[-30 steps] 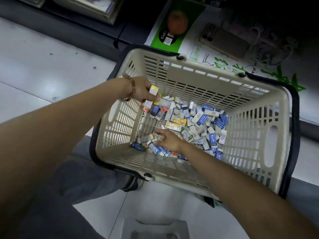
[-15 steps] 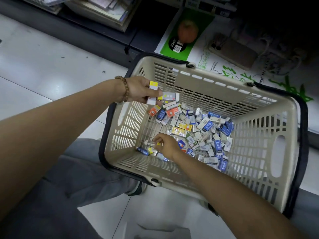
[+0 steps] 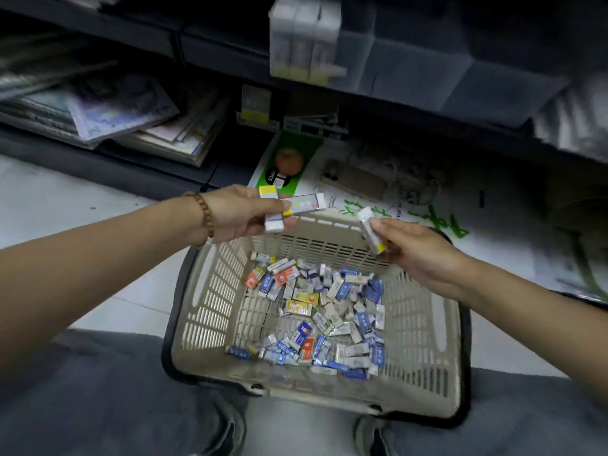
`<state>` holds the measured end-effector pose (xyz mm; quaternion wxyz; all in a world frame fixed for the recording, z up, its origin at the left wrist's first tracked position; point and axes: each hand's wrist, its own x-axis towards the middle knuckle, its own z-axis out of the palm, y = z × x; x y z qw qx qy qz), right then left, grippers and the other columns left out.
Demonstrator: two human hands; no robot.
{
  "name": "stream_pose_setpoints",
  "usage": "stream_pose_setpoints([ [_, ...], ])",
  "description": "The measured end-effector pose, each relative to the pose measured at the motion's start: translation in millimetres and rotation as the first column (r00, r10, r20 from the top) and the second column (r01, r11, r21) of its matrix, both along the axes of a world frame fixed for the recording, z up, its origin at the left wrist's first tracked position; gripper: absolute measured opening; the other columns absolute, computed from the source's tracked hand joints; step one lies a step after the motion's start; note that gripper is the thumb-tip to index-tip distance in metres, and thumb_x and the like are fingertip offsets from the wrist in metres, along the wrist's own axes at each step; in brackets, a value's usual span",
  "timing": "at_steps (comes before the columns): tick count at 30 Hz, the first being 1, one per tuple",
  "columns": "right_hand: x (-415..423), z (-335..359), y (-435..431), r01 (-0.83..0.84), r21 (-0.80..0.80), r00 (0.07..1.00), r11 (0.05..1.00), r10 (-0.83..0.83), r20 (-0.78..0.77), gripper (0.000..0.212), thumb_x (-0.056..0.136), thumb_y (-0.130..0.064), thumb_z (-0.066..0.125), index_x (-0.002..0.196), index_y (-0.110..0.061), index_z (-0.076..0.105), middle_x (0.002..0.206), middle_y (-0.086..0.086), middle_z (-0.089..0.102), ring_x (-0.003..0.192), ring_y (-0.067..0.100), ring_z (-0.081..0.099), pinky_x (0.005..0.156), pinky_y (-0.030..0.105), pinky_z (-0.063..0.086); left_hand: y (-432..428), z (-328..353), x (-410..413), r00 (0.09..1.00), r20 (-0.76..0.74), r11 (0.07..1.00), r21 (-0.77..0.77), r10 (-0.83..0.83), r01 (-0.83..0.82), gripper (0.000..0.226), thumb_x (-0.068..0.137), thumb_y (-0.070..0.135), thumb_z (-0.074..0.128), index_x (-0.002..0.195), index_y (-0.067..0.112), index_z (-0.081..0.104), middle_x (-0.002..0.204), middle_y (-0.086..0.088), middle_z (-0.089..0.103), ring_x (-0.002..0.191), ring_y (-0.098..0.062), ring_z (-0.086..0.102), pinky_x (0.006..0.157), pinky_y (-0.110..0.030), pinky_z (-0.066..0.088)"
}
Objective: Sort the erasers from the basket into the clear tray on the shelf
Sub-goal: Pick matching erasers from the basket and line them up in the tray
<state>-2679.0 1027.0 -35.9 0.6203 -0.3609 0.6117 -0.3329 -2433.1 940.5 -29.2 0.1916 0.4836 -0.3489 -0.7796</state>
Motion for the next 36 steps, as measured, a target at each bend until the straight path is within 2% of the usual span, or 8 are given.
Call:
stream_pose_setpoints([
  [4,2.7,56.1,13.0,0.093,-0.211,0.993,0.973,-0.077,0.084,0.028,0.088,-0.018,0.057,0.116,-0.023,0.061,0.094,-0.002,0.071,0.086,0.01,0.063,0.087,0.026,0.048,25.8,30.7,-14.7,0.992,-0.101,0.997,0.035,0.075,-0.071,0.031,0.085,0.012,0.06,0.113,-0.001,0.057,0.1,-0.014,0.071,0.083,-0.013,0.071,0.068,-0.019,0.057],
  [7,14.1,70.4,18.9,0.158,-0.271,0.972,0.949,-0.102,0.211,0.037,0.089,-0.006,0.055,0.117,-0.028,0.056,0.089,0.0,0.071,0.081,0.01,0.068,0.077,0.022,0.055,38.6,39.0,-29.2,0.977,-0.17,0.991,0.042,0.13,-0.124,0.019,0.086,0.007,0.059,0.104,0.0,0.06,0.097,-0.014,0.072,0.082,-0.016,0.072,0.061,-0.019,0.057],
  [11,28.5,83.0,15.6,0.271,-0.28,0.947,0.921,-0.203,0.25,0.022,0.092,-0.005,0.053,0.107,-0.018,0.062,0.097,0.004,0.07,0.085,0.014,0.068,0.067,0.021,0.056,41.8,53.1,-50.6,0.965,-0.205,0.983,-0.057,0.162,-0.177,0.011,0.089,0.008,0.058,0.098,0.006,0.061,0.095,-0.009,0.073,0.08,-0.015,0.072,0.061,-0.02,0.057],
  [16,34.2,80.3,9.9,0.398,-0.23,0.908,0.888,-0.347,0.233,0.008,0.088,-0.014,0.061,0.095,-0.018,0.059,0.084,0.001,0.066,0.073,0.011,0.059,0.057,0.018,0.047,46.8,56.2,-64.1,0.982,-0.138,0.97,-0.191,0.127,-0.152,0.013,0.09,0.014,0.057,0.1,0.011,0.063,0.09,-0.006,0.073,0.072,-0.009,0.07,0.061,-0.017,0.056],
  [22,35.3,75.4,5.2,0.456,-0.213,0.875,0.864,-0.393,0.283,0.01,0.087,-0.007,0.062,0.092,-0.009,0.054,0.07,0.006,0.066,0.055,0.009,0.062,0.062,0.02,0.057,45.5,57.7,-64.3,0.985,-0.134,0.958,-0.251,0.105,-0.136,0.024,0.09,0.013,0.056,0.113,0.007,0.06,0.102,-0.011,0.07,0.082,-0.014,0.068,0.067,-0.02,0.057],
  [26,32.4,75.3,5.7,0.363,-0.163,0.907,0.918,-0.307,0.29,0.015,0.089,-0.009,0.059,0.104,-0.006,0.063,0.081,0.007,0.069,0.06,0.007,0.066,0.06,0.017,0.055,43.7,57.4,-62.0,0.997,-0.081,0.954,-0.297,0.013,-0.037,0.028,0.092,0.015,0.052,0.118,0.005,0.058,0.109,-0.016,0.067,0.088,-0.018,0.066,0.072,-0.022,0.057],
  [30,27.0,80.7,6.7,0.275,-0.155,0.923,0.949,-0.215,0.32,0.012,0.092,-0.008,0.055,0.096,-0.006,0.066,0.087,0.006,0.07,0.068,0.009,0.067,0.063,0.016,0.054,39.4,57.8,-59.5,0.997,-0.062,0.95,-0.312,-0.054,0.032,0.027,0.096,0.02,0.044,0.113,0.009,0.061,0.108,-0.014,0.067,0.096,-0.021,0.065,0.075,-0.023,0.057],
  [36,16.2,92.1,5.2,0.334,-0.219,0.925,0.917,-0.275,0.262,0.012,0.092,-0.009,0.053,0.095,-0.009,0.065,0.087,0.007,0.07,0.075,0.012,0.065,0.067,0.017,0.057,23.2,53.6,-47.8,0.974,0.18,0.879,-0.475,0.139,-0.038,0.026,0.095,0.038,0.046,0.09,0.029,0.07,0.085,0.0,0.061,0.068,-0.01,0.053,0.055,-0.017,0.048],
])
